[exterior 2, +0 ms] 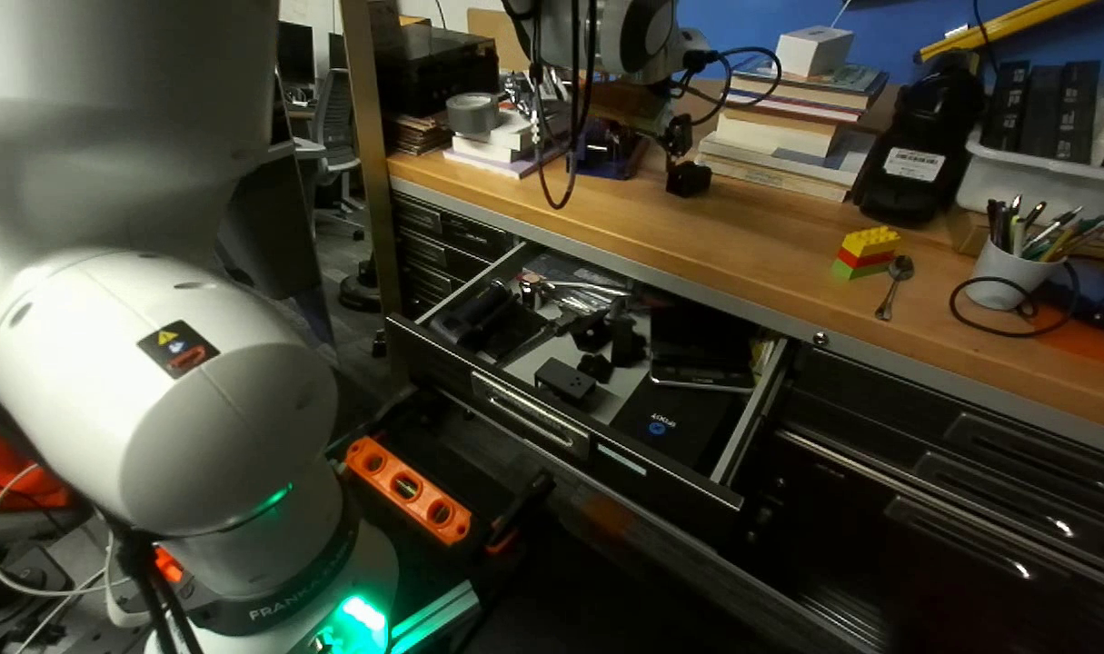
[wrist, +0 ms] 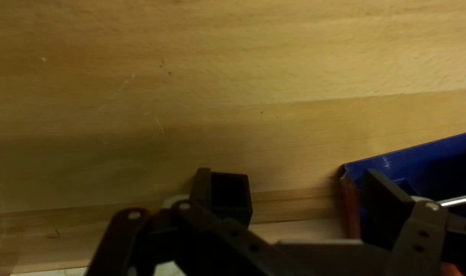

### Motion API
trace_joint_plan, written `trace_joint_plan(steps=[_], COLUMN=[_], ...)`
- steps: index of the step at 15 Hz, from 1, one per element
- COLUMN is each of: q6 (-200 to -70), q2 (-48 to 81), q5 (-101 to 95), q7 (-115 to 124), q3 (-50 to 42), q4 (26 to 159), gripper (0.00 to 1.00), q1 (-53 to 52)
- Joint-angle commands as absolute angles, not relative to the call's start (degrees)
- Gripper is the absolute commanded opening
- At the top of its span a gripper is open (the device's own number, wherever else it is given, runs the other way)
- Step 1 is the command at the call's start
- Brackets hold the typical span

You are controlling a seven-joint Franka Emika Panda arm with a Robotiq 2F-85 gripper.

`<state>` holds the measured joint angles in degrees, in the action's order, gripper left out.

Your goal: Put the black objects on the tabletop in the open drawer and then close the drawer

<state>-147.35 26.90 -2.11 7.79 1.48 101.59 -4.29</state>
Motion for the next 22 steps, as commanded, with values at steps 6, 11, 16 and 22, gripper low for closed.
trace_joint_plan(steps=[6,11,16,22], q6=[-145.3,-142.2,-138.6,-135.9], q2=[41.5,44.6,47.2,49.2], q5=[-3.4,-3.6,-3.7,-3.7], q7=[15.4,15.7,15.4,14.7], q3=[-4.2,-6.0,-6.3,-6.0], q4=[81.8,77.1,73.9,71.4], gripper=[1.00,1.00,1.00,0.58], q1=[-7.7,-7.9,-7.6,-7.3])
